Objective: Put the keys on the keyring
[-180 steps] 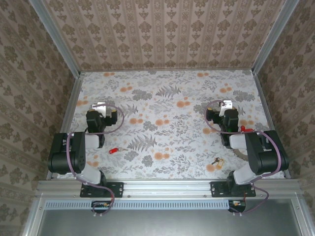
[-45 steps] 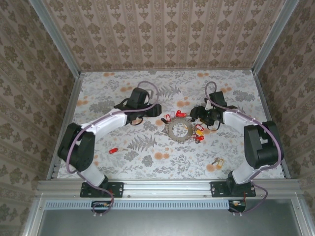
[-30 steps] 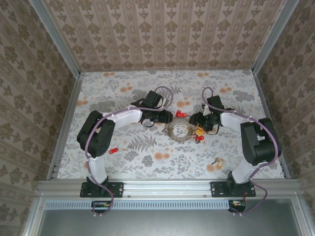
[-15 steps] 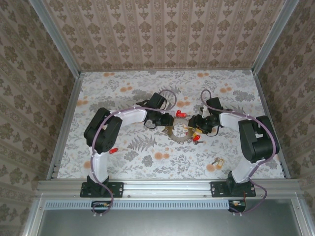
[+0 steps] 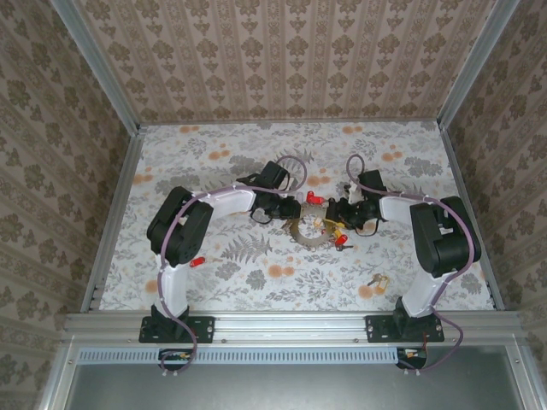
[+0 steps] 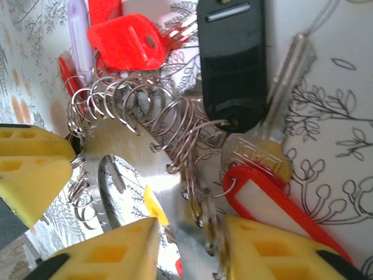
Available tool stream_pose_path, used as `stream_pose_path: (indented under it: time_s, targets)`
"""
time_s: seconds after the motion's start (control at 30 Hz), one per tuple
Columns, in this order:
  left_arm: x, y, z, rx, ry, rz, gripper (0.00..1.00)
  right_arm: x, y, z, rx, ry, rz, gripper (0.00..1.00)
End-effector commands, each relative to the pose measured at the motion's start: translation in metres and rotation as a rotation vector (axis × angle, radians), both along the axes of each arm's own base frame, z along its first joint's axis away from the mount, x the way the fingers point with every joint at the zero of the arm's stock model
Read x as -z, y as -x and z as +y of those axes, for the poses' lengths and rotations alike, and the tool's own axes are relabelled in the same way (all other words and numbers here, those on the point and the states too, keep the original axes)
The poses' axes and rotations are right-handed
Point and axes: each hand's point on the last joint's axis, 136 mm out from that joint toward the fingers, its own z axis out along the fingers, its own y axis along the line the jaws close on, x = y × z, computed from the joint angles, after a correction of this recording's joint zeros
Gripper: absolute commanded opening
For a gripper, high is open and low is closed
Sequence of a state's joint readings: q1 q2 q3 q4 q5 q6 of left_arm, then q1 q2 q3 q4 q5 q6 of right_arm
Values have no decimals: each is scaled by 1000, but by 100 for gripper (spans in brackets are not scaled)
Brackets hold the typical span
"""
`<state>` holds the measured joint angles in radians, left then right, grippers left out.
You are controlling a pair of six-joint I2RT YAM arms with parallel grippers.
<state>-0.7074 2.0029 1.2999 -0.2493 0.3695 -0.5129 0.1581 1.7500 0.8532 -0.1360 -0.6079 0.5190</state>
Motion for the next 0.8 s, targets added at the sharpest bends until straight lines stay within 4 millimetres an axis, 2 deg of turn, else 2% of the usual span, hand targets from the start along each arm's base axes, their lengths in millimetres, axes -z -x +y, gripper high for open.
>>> stream_pose_path:
  time_s: [0.0, 0.13, 0.27, 0.4, 0.53, 0.7, 0.77]
  targets:
    - [4, 4, 2, -19, -10, 7, 26, -3, 2, 7, -44, -60, -16, 29]
    - [-1, 0, -1, -31, 7, -11, 26, -11, 1, 10, -61, -109, -35, 18]
    - [-4, -1, -1, -32, 12, -19, 26, -14, -1, 8, -55, -124, -39, 12]
    - [-16, -4, 2, -45, 16, -56, 30, -20, -3, 5, -44, -136, -58, 2]
    - [-36, -10, 13, -81, -6, -134, 42, -41, -7, 5, -33, -170, -103, 0]
    - [-73, -22, 36, -163, 27, -233, 69, -85, -13, 5, -48, -212, -225, 0]
    - [-84, -26, 43, -184, 78, -242, 74, -101, -15, 6, -59, -242, -262, 0]
